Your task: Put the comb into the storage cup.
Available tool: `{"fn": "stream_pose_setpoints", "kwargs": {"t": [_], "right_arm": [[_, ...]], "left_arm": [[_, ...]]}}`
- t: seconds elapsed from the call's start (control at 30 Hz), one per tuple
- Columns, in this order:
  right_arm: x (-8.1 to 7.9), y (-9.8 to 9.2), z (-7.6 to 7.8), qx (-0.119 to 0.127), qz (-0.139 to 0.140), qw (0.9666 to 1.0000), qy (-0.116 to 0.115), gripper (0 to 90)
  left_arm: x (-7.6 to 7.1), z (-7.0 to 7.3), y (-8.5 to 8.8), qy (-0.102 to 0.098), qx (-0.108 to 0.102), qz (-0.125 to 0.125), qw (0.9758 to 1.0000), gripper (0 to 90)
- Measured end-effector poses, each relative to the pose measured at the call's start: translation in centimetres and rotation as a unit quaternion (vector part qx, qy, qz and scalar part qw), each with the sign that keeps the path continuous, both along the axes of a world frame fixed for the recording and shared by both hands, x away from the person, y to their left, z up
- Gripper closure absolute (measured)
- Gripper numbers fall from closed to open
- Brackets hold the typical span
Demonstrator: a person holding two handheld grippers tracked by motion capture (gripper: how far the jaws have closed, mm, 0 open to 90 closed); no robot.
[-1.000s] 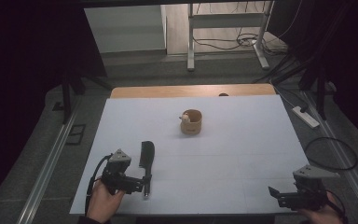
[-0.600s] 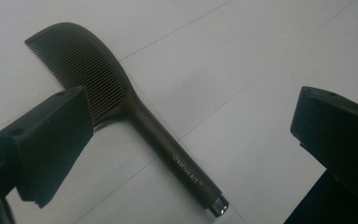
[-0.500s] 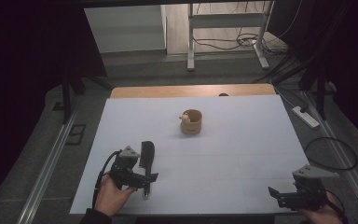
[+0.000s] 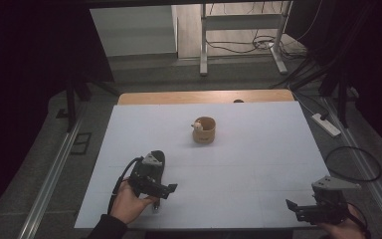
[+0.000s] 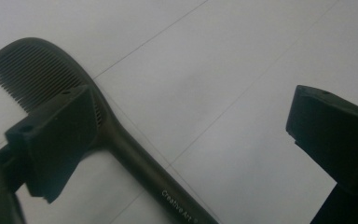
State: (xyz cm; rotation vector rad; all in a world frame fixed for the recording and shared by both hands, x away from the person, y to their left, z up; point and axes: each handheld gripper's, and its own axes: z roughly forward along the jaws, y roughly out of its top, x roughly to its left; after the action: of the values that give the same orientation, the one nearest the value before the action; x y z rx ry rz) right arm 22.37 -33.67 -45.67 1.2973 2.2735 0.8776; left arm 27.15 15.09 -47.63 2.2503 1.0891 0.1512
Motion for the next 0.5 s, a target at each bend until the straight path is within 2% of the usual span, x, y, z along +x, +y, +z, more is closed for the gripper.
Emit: {"fn": "stream_pose_setpoints", "kwargs": {"t": [0.07, 0.2, 0.27, 0.4, 0.43, 0.5], "right_arm": [[0.00, 0.00, 0.00, 0.000, 0.000, 1.0000, 0.000, 0.0], [0.00, 0.00, 0.00, 0.000, 0.001, 1.0000, 0.000, 0.0], [0.00, 0.00, 0.00, 0.000, 0.001, 1.0000, 0.000, 0.0], [0.02, 0.00, 0.00, 0.000, 0.001, 1.0000, 0.001, 0.0], [0.03, 0.00, -0.01, 0.000, 0.001, 1.0000, 0.001, 0.0], [0.03, 0.01, -0.01, 0.000, 0.002, 1.0000, 0.001, 0.0]], "left_arm": [[0.14, -0.03, -0.18, -0.002, 0.003, -0.004, 1.0000, 8.4], [0.28, -0.15, -0.22, 0.001, 0.012, -0.005, 0.9999, 29.8], [0.31, -0.15, -0.11, 0.004, 0.010, -0.007, 0.9999, 46.0], [0.33, -0.06, 0.09, 0.009, 0.007, -0.009, 0.9999, 72.8], [0.26, -0.02, 0.19, 0.016, 0.004, -0.009, 0.9998, 80.3], [0.14, 0.05, 0.20, 0.021, 0.007, -0.010, 0.9997, 88.5]]}}
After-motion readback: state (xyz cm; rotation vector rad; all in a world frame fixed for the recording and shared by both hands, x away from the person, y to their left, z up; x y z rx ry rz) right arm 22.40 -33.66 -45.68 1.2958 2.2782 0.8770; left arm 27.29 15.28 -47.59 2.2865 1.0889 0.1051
